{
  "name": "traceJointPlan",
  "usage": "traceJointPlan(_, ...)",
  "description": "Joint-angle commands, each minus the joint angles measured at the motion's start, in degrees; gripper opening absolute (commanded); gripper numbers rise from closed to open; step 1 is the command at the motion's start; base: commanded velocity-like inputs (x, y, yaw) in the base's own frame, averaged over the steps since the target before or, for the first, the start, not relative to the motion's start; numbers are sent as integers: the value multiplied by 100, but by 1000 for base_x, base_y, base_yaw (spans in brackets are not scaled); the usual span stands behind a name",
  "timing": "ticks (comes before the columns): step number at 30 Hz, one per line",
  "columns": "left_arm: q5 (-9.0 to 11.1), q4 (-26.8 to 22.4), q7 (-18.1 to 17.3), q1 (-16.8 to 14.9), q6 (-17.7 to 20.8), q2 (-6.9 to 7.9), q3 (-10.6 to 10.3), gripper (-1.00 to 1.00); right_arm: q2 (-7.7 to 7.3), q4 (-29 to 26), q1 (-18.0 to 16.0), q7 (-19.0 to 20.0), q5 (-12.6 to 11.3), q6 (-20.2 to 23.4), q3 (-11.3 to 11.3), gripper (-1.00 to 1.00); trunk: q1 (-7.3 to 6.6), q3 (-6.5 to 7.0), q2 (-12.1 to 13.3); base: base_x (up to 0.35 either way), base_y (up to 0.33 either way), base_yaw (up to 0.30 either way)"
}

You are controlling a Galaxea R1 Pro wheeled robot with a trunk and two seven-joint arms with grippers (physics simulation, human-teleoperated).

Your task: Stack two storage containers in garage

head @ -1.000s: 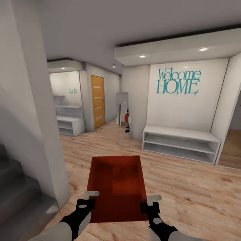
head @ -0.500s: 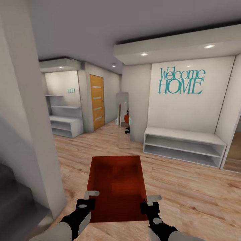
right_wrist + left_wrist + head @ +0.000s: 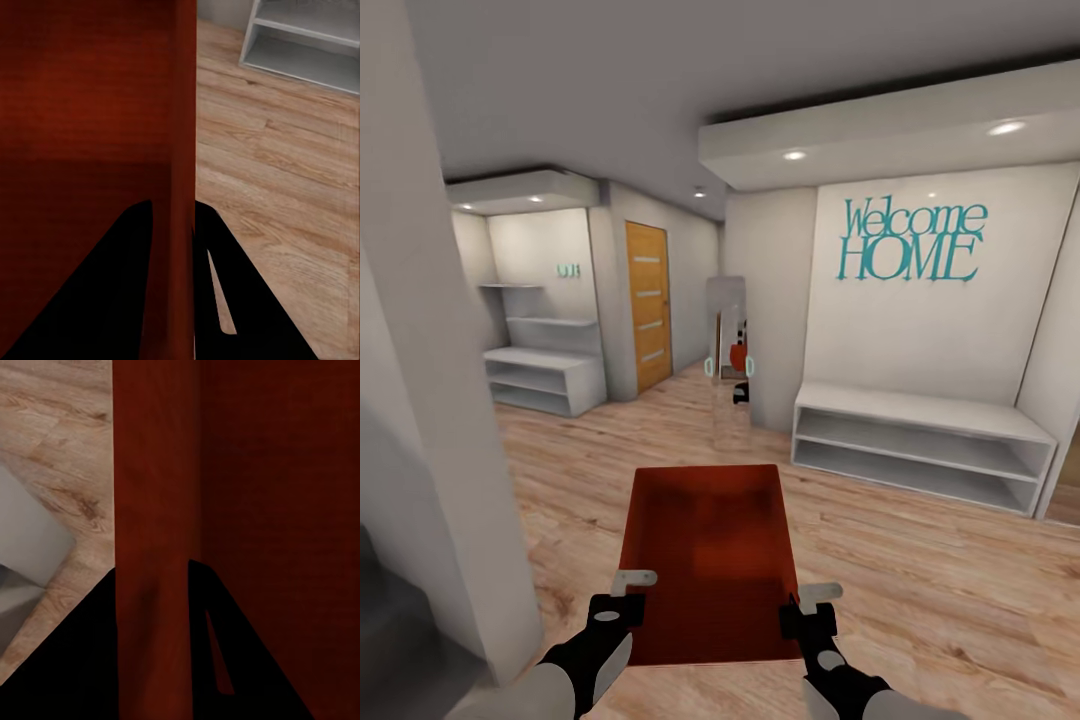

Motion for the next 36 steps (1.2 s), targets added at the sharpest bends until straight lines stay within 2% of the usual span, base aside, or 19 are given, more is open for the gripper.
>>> traceJointPlan(1,306,-62,-63,-9,9,-7,159,-100,1,2,-1,27,-2,5,79,-100,4,-9,-6,321,0,0)
traceJointPlan(17,305,-62,-59,-9,9,-10,159,-100,-3,2,-1,27,-5,12,79,-100,4,-9,-6,321,0,12)
traceJointPlan(31,305,-62,-59,-9,9,-14,159,-100,-3,2,-1,27,-2,12,79,-100,4,-9,-6,321,0,191)
traceJointPlan(36,302,-62,-59,-9,9,-16,159,-100,-3,2,-1,35,-8,10,79,-100,4,-9,-6,321,0,68)
